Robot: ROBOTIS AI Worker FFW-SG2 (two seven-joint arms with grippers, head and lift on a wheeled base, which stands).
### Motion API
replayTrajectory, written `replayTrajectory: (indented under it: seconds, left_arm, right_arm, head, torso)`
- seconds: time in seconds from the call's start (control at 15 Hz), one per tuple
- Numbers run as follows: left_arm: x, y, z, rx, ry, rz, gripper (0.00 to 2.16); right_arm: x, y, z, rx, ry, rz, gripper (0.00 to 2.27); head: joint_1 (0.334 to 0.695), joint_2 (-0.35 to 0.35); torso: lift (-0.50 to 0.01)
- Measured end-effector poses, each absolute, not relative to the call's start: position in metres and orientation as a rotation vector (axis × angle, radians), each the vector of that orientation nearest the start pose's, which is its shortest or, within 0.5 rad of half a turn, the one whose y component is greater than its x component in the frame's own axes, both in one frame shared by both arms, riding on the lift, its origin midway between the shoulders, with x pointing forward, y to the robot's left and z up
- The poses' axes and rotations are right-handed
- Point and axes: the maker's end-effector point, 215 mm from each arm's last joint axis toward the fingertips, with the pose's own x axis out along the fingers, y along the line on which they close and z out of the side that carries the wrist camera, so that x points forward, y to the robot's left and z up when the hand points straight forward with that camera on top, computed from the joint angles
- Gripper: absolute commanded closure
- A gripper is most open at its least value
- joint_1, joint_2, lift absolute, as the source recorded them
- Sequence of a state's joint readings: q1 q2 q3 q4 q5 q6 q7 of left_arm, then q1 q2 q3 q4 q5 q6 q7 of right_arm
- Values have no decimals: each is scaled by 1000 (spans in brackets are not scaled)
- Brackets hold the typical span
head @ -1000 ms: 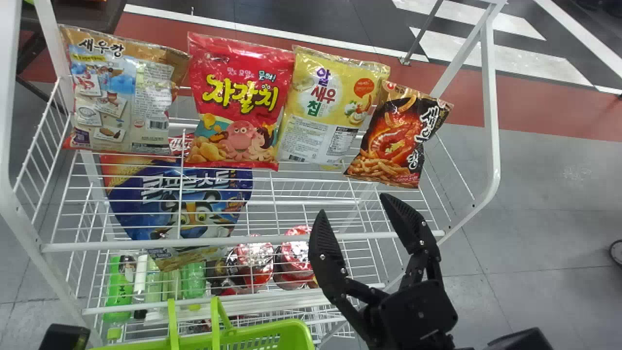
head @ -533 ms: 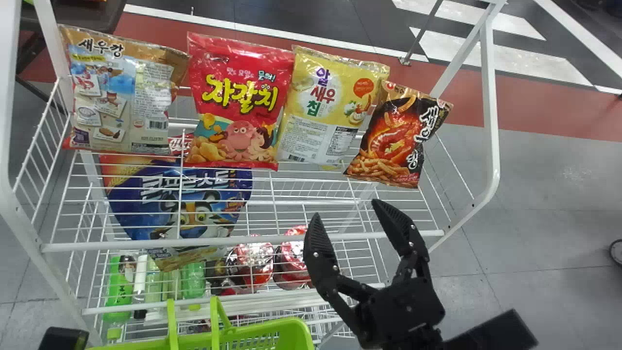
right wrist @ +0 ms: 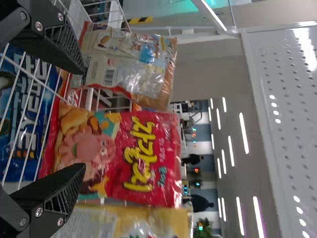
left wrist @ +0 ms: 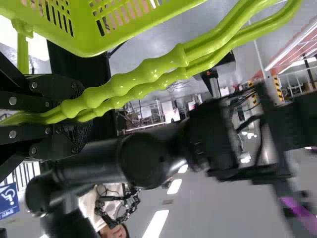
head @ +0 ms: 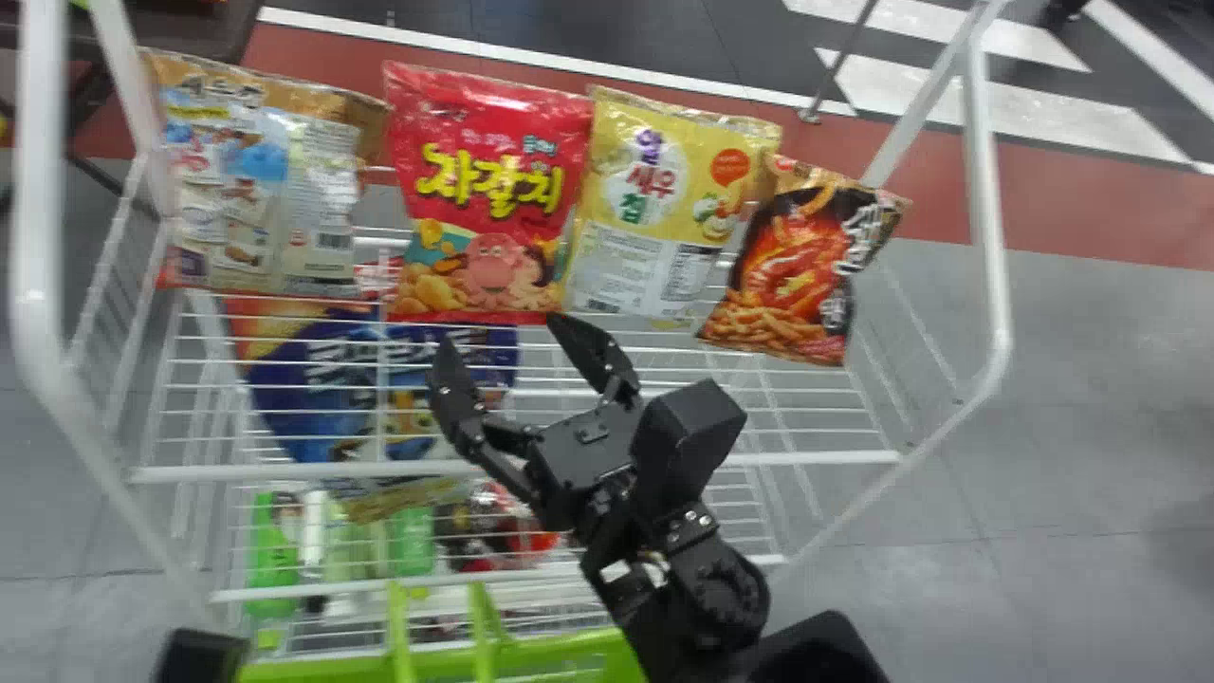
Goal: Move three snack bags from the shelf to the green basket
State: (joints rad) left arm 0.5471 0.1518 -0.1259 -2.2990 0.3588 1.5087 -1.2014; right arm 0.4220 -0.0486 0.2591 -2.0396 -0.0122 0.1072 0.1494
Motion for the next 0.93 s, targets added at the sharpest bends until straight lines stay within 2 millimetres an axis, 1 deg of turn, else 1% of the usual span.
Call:
replayTrajectory:
  seconds: [0.13,0.27,0.33,0.53,0.73,0.93]
  left_arm:
    - [107,-21,-371,-911,1188,-1402,1463]
    - [103,-23,-372,-905,1198,-1413,1463]
    - [101,-24,-372,-903,1203,-1418,1463]
    - [97,-27,-372,-895,1210,-1431,1463]
    - [94,-28,-372,-890,1208,-1444,1463]
    - [93,-29,-371,-895,1190,-1452,1463]
  right_arm:
    - [456,-32,-333,72,66,448,167]
    - [469,-15,-328,71,61,479,167]
    - [477,-5,-327,70,70,495,167]
    - [498,15,-323,76,90,525,167]
    - [514,28,-317,79,92,545,167]
    - [526,46,-317,69,98,575,167]
  head:
    - [695,-134]
    - [695,-95]
    - [695,-64]
    - [695,-32]
    - [695,-2]
    - [695,24]
  torso:
    - [-47]
    - [-47]
    - [-47]
    - [-47]
    - [-47]
    - [-47]
